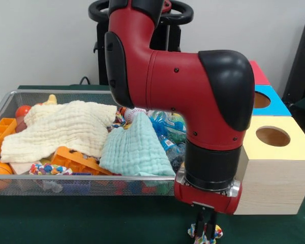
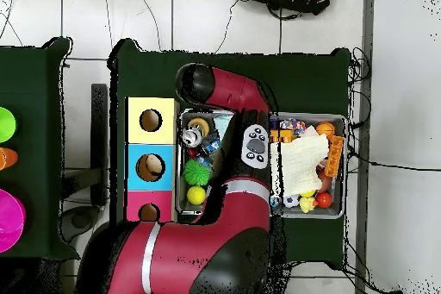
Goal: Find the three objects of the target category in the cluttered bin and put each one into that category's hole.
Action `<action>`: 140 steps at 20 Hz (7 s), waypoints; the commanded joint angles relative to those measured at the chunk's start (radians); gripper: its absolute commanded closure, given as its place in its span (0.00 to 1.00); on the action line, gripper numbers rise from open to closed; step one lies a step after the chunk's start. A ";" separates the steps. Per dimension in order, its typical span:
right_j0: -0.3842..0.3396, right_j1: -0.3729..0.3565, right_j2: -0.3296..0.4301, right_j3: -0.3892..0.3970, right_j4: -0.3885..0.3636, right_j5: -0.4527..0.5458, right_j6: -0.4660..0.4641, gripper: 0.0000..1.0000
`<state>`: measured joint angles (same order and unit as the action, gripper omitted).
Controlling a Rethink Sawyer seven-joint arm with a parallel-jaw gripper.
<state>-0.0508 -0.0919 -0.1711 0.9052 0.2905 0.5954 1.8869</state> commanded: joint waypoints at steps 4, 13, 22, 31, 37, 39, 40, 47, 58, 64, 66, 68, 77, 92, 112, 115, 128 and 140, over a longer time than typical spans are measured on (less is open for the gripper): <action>-0.030 0.000 0.057 0.075 0.024 0.051 0.183 1.00; -0.003 -0.182 -0.015 0.040 0.029 0.462 0.216 1.00; 0.014 -0.242 -0.045 0.019 0.029 0.624 0.266 1.00; 0.077 -0.430 -0.101 0.231 0.060 0.590 0.330 1.00; 0.116 -0.485 -0.120 0.340 0.089 0.521 0.353 1.00; 0.120 -0.496 -0.115 0.363 0.103 0.517 0.348 1.00; 0.125 -0.504 -0.115 0.377 0.107 0.514 0.348 1.00; 0.158 -0.508 -0.111 0.467 0.124 0.368 0.366 1.00; 0.145 -0.500 -0.068 0.569 0.140 0.181 0.311 1.00; 0.145 -0.521 -0.044 0.640 0.158 0.122 0.288 1.00; 0.157 -0.538 -0.034 0.677 0.174 0.098 0.299 1.00; 0.178 -0.553 -0.035 0.704 0.187 0.074 0.321 1.00; 0.197 -0.591 -0.013 0.818 0.195 -0.055 0.294 1.00; 0.149 -0.608 0.039 0.909 0.160 -0.200 0.244 1.00; 0.306 -0.439 -0.114 0.654 0.200 -0.067 0.408 1.00; 0.292 -0.422 -0.114 0.630 0.205 -0.059 0.396 1.00; 0.235 -0.436 -0.170 0.314 0.171 0.417 0.454 1.00; 0.265 -0.407 -0.168 0.356 0.179 0.304 0.464 1.00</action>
<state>0.2244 -0.5475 -0.3780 1.2572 0.4550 0.9193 2.0754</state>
